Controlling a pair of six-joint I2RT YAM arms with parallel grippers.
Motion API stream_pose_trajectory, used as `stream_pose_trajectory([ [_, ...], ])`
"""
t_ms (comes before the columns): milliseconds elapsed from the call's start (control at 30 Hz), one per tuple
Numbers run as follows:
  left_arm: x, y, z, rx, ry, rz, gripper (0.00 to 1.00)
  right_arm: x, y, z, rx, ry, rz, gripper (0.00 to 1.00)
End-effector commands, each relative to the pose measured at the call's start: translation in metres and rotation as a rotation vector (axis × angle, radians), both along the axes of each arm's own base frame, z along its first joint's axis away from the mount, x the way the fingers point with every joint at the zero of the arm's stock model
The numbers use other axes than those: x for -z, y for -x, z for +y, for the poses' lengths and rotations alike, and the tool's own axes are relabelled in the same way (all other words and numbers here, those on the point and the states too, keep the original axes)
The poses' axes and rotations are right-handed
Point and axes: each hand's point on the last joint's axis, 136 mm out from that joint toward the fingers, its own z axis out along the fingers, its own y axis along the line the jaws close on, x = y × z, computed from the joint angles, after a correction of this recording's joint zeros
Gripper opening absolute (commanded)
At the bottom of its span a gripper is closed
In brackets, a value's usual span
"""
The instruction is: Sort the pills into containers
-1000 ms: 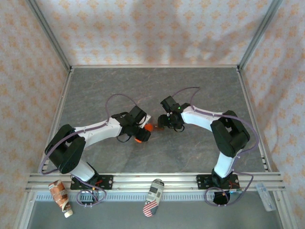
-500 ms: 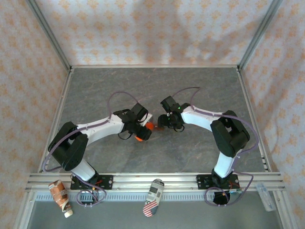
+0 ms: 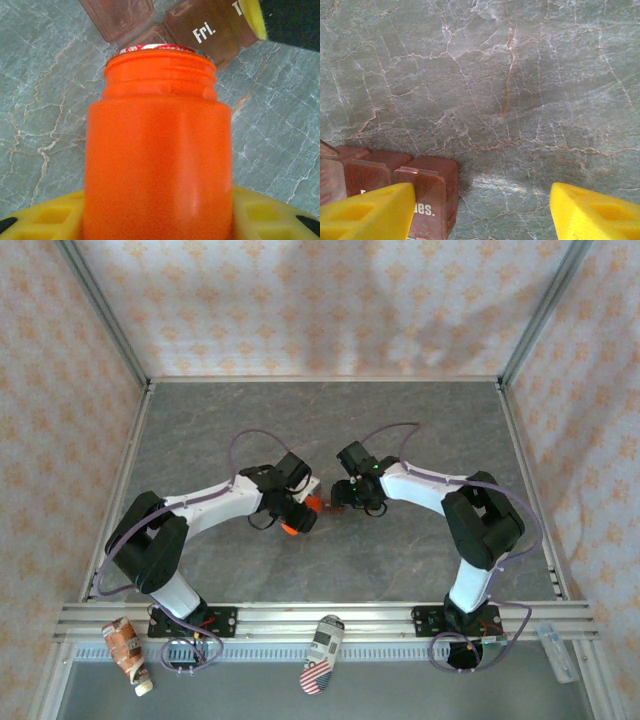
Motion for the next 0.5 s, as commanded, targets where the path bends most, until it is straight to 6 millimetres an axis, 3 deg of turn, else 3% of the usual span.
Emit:
stream_pose_trajectory([
  [0, -0.001, -0.0028, 0.0028, 0.018, -0.024, 0.016, 0.0, 0.0153, 0.0059, -0.0069, 0.011, 0.043, 0.024, 0.71],
  [467, -0.0044, -0.009, 0.0009, 0.038, -0.048, 0.046, 0.0, 0.0151, 0.0065, -0.0074, 0.014, 0.042, 0.025, 0.71],
])
